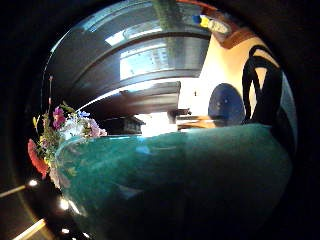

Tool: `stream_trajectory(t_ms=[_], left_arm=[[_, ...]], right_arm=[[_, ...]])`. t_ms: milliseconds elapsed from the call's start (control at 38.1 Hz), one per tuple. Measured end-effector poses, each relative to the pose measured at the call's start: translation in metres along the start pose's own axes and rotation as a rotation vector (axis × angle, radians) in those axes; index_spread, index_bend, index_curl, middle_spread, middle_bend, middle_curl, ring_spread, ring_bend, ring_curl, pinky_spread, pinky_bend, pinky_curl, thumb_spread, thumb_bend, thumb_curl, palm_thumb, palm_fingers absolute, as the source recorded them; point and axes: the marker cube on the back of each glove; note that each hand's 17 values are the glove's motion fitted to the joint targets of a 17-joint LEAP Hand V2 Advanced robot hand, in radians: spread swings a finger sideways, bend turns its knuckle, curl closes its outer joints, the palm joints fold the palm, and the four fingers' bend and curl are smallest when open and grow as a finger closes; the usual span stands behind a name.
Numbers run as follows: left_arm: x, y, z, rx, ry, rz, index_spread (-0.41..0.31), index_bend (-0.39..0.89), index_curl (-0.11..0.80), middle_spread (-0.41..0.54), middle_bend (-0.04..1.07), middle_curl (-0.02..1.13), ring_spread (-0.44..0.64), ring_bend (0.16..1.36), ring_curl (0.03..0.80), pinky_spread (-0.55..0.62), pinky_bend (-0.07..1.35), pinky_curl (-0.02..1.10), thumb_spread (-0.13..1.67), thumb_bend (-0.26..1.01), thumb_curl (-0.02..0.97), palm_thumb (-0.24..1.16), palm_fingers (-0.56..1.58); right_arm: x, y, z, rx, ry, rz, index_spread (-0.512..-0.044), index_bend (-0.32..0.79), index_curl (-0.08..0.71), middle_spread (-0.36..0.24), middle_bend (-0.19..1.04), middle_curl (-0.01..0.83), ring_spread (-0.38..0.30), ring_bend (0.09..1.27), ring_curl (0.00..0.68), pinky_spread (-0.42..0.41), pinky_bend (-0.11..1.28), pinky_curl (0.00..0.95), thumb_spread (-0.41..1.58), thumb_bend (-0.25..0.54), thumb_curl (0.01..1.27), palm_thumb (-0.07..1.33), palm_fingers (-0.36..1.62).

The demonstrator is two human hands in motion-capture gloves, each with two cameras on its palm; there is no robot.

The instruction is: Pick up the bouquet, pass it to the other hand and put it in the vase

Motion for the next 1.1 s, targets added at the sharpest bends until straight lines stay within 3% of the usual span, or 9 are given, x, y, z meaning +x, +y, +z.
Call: stream_trajectory(t_ms=[210,420,577,656,708,787,970,1049,1101], left_arm=[[0.004,-0.023,0.030,-0.108,0.184,0.003,0.061,0.08,0.215,0.239,0.20,0.34,0.35,0.60,0.263,0.37,0.72,0.40,1.07,0.01,0.356,0.48,0.17],[0.013,-0.028,0.051,-0.119,0.237,0.011,0.096,0.12,0.212,0.246,0.19,0.34,0.33,0.62,0.274,0.35,0.74,0.40,1.00,-0.01,0.375,0.54,0.17],[0.018,-0.033,0.056,-0.074,0.256,0.020,0.085,0.20,0.253,0.183,0.23,0.36,0.29,0.60,0.269,0.36,0.60,0.36,0.96,-0.01,0.390,0.60,0.25],[0.014,-0.037,0.057,-0.062,0.278,0.001,0.051,0.26,0.290,0.126,0.24,0.36,0.22,0.59,0.265,0.32,0.51,0.33,0.94,0.00,0.400,0.65,0.36],[0.015,-0.036,0.059,-0.050,0.291,-0.003,0.049,0.22,0.292,0.122,0.22,0.36,0.22,0.58,0.265,0.33,0.50,0.32,0.94,-0.02,0.398,0.65,0.33],[0.014,-0.038,0.060,-0.026,0.307,-0.005,-0.001,0.29,0.331,0.051,0.26,0.39,0.11,0.57,0.272,0.23,0.41,0.31,0.93,0.00,0.412,0.71,0.51],[0.014,-0.041,0.060,0.015,0.287,0.009,-0.108,0.38,0.392,-0.100,0.38,0.43,-0.08,0.53,0.284,0.12,0.16,0.26,0.95,0.03,0.452,0.85,0.76],[0.015,-0.042,0.059,0.056,0.277,0.014,-0.145,0.37,0.401,-0.146,0.44,0.44,-0.15,0.53,0.285,0.04,0.14,0.25,0.92,0.02,0.471,0.87,0.93],[0.021,-0.038,0.058,0.091,0.271,0.016,-0.164,0.36,0.410,-0.175,0.51,0.46,-0.19,0.55,0.304,-0.01,0.11,0.24,0.95,0.01,0.468,0.86,1.04]], right_arm=[[-0.018,0.024,0.051,-0.125,-0.038,-0.066,-0.245,0.49,0.593,-0.205,0.46,0.644,-0.253,0.51,0.525,-0.322,0.36,0.450,0.07,-0.021,0.70,1.23,1.21],[-0.022,0.038,0.096,-0.215,-0.064,-0.082,-0.245,0.49,0.611,-0.205,0.46,0.657,-0.251,0.51,0.534,-0.323,0.36,0.456,0.01,-0.024,0.71,1.22,1.21],[-0.020,0.036,0.117,-0.252,-0.076,-0.076,-0.245,0.48,0.621,-0.205,0.46,0.665,-0.251,0.51,0.541,-0.324,0.36,0.458,-0.02,-0.024,0.72,1.22,1.21],[-0.021,0.038,0.124,-0.263,-0.073,-0.071,-0.245,0.48,0.626,-0.205,0.46,0.669,-0.251,0.51,0.543,-0.324,0.36,0.459,-0.03,-0.026,0.72,1.22,1.21],[-0.021,0.038,0.127,-0.267,-0.074,-0.070,-0.246,0.48,0.628,-0.205,0.45,0.671,-0.251,0.51,0.545,-0.324,0.36,0.460,-0.04,-0.025,0.72,1.22,1.21],[-0.020,0.035,0.132,-0.256,-0.067,-0.080,-0.246,0.48,0.632,-0.205,0.45,0.673,-0.252,0.51,0.549,-0.329,0.36,0.462,-0.04,-0.026,0.73,1.22,1.21],[-0.018,0.023,0.137,-0.040,0.096,-0.429,-0.247,0.47,0.641,-0.205,0.45,0.680,-0.252,0.51,0.554,-0.331,0.36,0.463,-0.06,-0.027,0.73,1.22,1.21],[-0.017,0.026,0.140,-0.069,0.078,-0.392,-0.247,0.47,0.644,-0.205,0.45,0.683,-0.254,0.50,0.557,-0.334,0.35,0.464,-0.06,-0.028,0.73,1.22,1.21],[-0.012,0.018,0.140,-0.024,0.101,-0.427,-0.244,0.45,0.640,-0.204,0.45,0.682,-0.253,0.50,0.558,-0.337,0.36,0.464,-0.05,-0.042,0.73,1.20,1.21]])
